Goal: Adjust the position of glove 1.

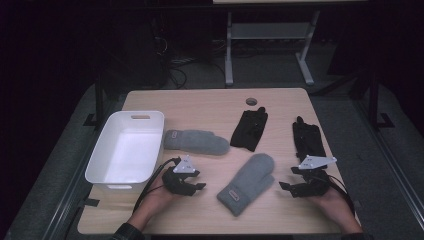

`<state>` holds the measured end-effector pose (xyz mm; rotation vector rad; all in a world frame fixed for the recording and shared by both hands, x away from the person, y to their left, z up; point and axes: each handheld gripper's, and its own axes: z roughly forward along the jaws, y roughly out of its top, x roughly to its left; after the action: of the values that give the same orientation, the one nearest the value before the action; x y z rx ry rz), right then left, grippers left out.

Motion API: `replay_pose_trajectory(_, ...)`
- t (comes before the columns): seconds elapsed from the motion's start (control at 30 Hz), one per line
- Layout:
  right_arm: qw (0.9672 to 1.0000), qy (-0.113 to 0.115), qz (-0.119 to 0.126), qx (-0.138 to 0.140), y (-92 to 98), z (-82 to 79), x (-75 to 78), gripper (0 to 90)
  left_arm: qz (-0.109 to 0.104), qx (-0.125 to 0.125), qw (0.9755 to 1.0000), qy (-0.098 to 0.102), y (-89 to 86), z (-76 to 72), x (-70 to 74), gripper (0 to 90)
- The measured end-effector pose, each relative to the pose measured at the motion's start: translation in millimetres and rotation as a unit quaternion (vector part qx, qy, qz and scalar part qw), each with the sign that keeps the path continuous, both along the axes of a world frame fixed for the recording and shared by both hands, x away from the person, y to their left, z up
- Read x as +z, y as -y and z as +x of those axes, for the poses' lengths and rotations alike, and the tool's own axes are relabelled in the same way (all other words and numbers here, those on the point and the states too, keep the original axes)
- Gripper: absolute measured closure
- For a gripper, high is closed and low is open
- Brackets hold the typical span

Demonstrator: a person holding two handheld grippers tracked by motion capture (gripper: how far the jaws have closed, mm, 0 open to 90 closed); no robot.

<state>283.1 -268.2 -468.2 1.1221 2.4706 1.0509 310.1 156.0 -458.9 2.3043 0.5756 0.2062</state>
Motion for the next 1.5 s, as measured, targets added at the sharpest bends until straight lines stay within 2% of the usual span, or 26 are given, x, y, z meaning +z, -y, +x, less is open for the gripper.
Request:
replay_pose_trajectory(0.07,1.0,-0.008,-0.004,0.001,1.5,-3.1,-6.6,17.0,0.004,0.01,0.9999,-0.002,5.2,5.9,6.9,83.1)
replay_pose_trajectory(0.1,1.0,0.002,-0.002,0.005,2.0,-3.8,-8.0,16.7,0.004,0.01,0.9999,-0.002,5.2,5.9,6.9,88.4)
replay_pose_trajectory(0.13,1.0,0.003,0.0,0.005,2.7,-3.8,-8.5,16.5,0.007,0.015,0.9998,-0.008,8.6,10.8,8.9,89.2)
replay_pose_trajectory(0.2,1.0,0.004,0.007,0.004,3.9,-2.9,-9.4,15.0,0.009,0.018,0.9997,-0.009,10.4,13.7,9.4,89.3)
replay_pose_trajectory(0.3,0.9996,0.027,-0.008,0.007,2.5,-5.3,-13.0,12.6,0.008,0.028,0.9996,0.0,17.1,25.3,13.4,89.3)
replay_pose_trajectory(0.33,0.9995,0.029,-0.003,0.008,1.7,-5.7,-14.1,11.5,0.008,0.028,0.9996,0.0,17.1,25.3,13.4,89.3)
replay_pose_trajectory(0.4,0.9995,0.029,-0.005,0.01,1.6,-5.3,-14.1,11.2,0.009,0.029,0.9995,0.005,20.8,31.5,16.8,89.2)
replay_pose_trajectory(0.47,0.9995,0.029,-0.005,0.01,1.6,-5.2,-14.1,11.1,0.005,0.029,0.9996,0.0,23.8,36.9,19.6,89.3)
replay_pose_trajectory(0.5,0.9995,0.029,-0.005,0.01,1.6,-5.2,-14.1,11.1,0.012,0.031,0.9994,0.009,28.0,43.0,23.2,89.3)
replay_pose_trajectory(0.63,0.9996,0.027,-0.004,0.008,1.4,-5.5,-14.1,11.1,0.016,0.036,0.9991,0.014,31.0,53.6,26.9,89.3)
replay_pose_trajectory(0.7,0.9996,0.026,-0.005,0.006,1.4,-5.8,-14.0,11.2,0.014,0.046,0.9987,0.017,32.7,65.4,28.3,89.3)
replay_pose_trajectory(0.83,0.9996,0.027,-0.004,0.003,1.2,-6.1,-14.0,11.3,0.02,0.055,0.9979,0.025,33.1,77.0,29.7,89.3)
replay_pose_trajectory(0.87,0.9996,0.027,-0.004,0.003,1.3,-6.1,-14.0,11.6,0.013,0.069,0.9972,0.026,32.7,85.1,30.7,89.3)
replay_pose_trajectory(0.97,0.9996,0.028,-0.004,0.001,1.4,-6.1,-14.0,11.9,0.008,0.079,0.9964,0.027,32.7,92.6,32.4,89.3)
replay_pose_trajectory(1.03,0.9996,0.028,-0.004,0.001,1.6,-5.9,-13.9,12.3,0.016,0.083,0.996,0.028,34.0,98.8,33.4,89.3)
replay_pose_trajectory(1.07,0.9996,0.028,-0.004,0.0,1.8,-5.9,-13.9,12.6,0.03,0.089,0.9952,0.027,35.2,105.5,30.8,89.3)
replay_pose_trajectory(1.1,0.9996,0.028,-0.004,0.0,1.8,-5.9,-13.9,12.6,0.03,0.089,0.9952,0.027,35.2,105.5,30.8,89.3)
replay_pose_trajectory(1.13,0.9996,0.027,-0.001,-0.001,1.9,-6.0,-13.9,12.7,0.036,0.092,0.9948,0.025,35.9,108.3,27.9,89.3)
replay_pose_trajectory(1.17,0.9996,0.027,-0.001,-0.001,2.0,-6.0,-13.9,12.8,0.047,0.089,0.9948,0.013,37.5,112.5,19.5,89.3)
replay_pose_trajectory(1.2,0.9997,0.026,0.0,-0.003,1.8,-6.1,-13.8,12.8,0.05,0.088,0.9948,-0.001,39.4,112.5,15.2,89.4)
replay_pose_trajectory(1.23,0.9997,0.026,0.0,-0.003,1.8,-6.1,-13.8,12.8,0.05,0.088,0.9948,-0.001,39.4,112.5,15.2,89.4)
replay_pose_trajectory(1.27,0.9997,0.026,0.0,-0.003,1.8,-6.2,-13.8,12.8,0.063,0.076,0.995,-0.007,41.8,111.1,10.5,89.4)
replay_pose_trajectory(1.4,0.9996,0.027,0.001,-0.005,2.0,-5.9,-14.0,13.3,0.065,0.071,0.9953,-0.01,43.8,106.8,11.0,89.5)
replay_pose_trajectory(1.43,0.9996,0.027,0.001,-0.005,2.0,-5.9,-14.0,13.3,0.071,0.067,0.9951,-0.012,44.1,104.9,11.4,89.5)
replay_pose_trajectory(1.5,0.9996,0.027,0.001,-0.005,2.0,-5.9,-14.0,13.3,0.065,0.067,0.9955,-0.016,45.4,100.6,10.0,89.5)
